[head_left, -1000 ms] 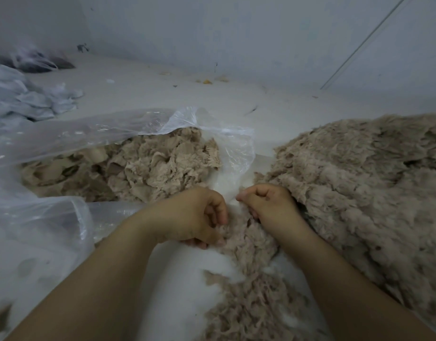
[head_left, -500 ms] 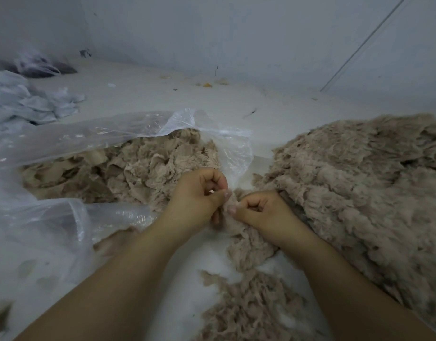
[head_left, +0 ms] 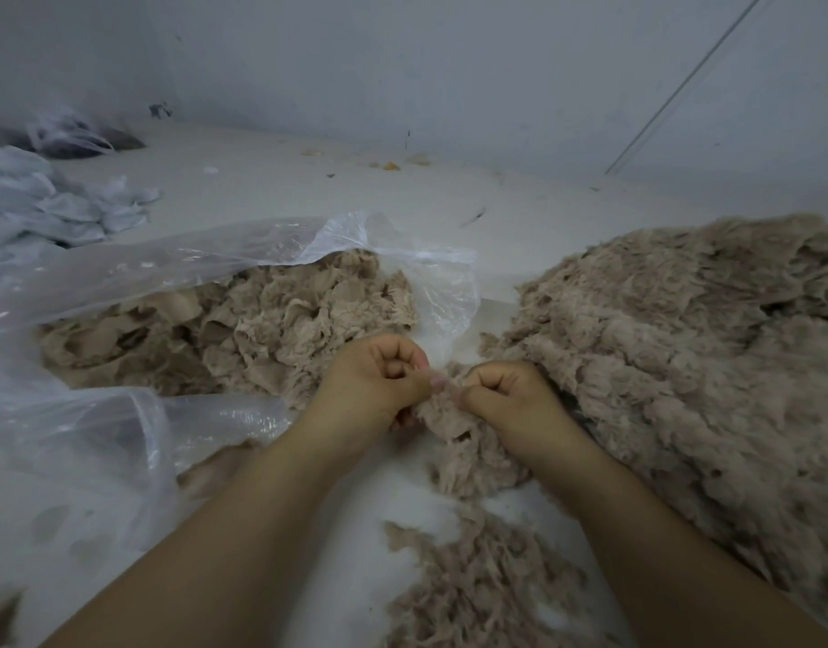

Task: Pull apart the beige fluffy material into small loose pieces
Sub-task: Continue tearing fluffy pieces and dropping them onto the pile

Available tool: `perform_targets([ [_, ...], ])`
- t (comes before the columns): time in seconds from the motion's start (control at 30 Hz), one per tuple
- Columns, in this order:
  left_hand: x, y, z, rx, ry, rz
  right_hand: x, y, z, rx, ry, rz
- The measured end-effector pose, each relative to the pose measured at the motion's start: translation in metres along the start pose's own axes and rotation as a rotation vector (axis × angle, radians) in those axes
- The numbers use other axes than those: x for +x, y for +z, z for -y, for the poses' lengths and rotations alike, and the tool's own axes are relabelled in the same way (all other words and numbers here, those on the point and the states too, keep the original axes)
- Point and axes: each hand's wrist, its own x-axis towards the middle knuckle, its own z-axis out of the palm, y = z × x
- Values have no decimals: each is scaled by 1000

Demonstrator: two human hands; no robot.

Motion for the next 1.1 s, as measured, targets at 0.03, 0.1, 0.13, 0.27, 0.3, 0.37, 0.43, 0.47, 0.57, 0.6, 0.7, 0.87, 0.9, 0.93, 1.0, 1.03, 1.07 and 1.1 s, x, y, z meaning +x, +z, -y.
perform_targets([
  [0.03,1,0,0,-13,33,-36,0,0,0,-4,12,7],
  [0.1,1,0,0,-47,87,-89,0,1,0,-23,41,7],
  [0.13,1,0,0,-70,103,-104,0,1,0,-24,44,0],
  [0.27,0,1,-1,-163,89,-52,-2,2,5,68,28,4],
  [0.3,-1,2,0,-174,75,-30,-3,2,6,100,18,14],
  [0.37,-2,3,0,-207,43,-3,-4,4,10,91,20,47],
  [0.43,-2,6,0,-273,16,-11,-6,5,11,73,46,48],
  [0.47,-2,7,-1,-322,-4,-29,-5,5,10,58,58,30],
  [0.57,-1,6,-4,-490,-86,-55,-4,3,7,21,80,-24],
  [0.6,-1,6,-6,-535,-103,-44,-4,3,7,41,93,-18],
  [0.7,-1,4,-8,-515,-86,11,-7,4,11,125,100,-10],
  [0.87,-4,7,-3,68,178,134,-8,5,13,93,76,-26],
  [0.9,-4,8,-2,159,247,132,-8,6,13,80,76,-26],
  [0.93,-4,8,-1,229,304,114,-8,6,13,78,83,-27],
  [1.0,-1,6,1,319,365,83,-7,5,13,93,95,-38],
  [1.03,0,4,1,340,376,89,-7,5,12,106,95,-45],
  [1.07,0,3,1,349,375,108,-6,5,11,127,97,-50],
  [1.1,0,2,1,357,362,135,-6,4,11,152,101,-54],
])
